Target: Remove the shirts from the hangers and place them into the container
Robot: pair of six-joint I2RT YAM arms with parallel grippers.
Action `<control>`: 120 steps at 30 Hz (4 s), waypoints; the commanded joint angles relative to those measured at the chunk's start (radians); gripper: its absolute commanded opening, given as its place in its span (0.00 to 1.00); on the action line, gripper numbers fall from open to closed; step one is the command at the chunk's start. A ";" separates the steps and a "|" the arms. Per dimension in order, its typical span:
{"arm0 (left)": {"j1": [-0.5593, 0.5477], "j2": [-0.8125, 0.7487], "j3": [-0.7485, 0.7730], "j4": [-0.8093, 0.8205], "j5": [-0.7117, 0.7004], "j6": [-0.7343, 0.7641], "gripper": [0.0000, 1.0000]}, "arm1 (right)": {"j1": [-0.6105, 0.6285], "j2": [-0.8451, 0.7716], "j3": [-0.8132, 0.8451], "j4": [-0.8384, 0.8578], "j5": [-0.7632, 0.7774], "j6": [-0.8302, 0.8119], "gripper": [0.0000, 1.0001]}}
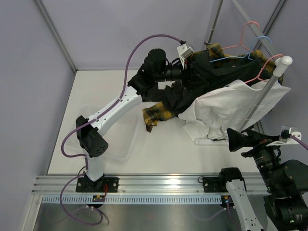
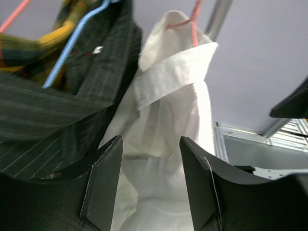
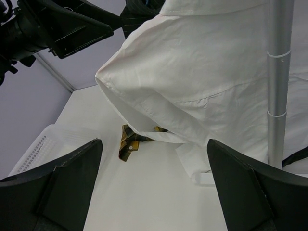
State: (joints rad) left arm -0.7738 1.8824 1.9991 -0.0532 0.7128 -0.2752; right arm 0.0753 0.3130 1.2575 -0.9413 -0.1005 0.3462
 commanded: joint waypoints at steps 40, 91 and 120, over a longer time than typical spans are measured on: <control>-0.186 0.141 0.211 -0.171 -0.171 0.136 0.06 | -0.006 -0.043 0.008 -0.007 0.019 -0.064 0.99; -0.236 -0.703 -0.465 -0.611 -0.719 0.036 0.00 | 0.017 0.517 0.250 0.340 -0.488 0.105 0.81; -0.236 -0.729 -0.470 -0.619 -0.584 0.018 0.00 | 0.320 0.781 0.258 0.426 -0.179 0.013 0.76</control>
State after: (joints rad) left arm -1.0096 1.1915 1.5272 -0.7193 0.0845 -0.2451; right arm 0.3820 1.0744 1.5200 -0.5682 -0.3119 0.3878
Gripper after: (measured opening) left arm 0.034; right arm 0.760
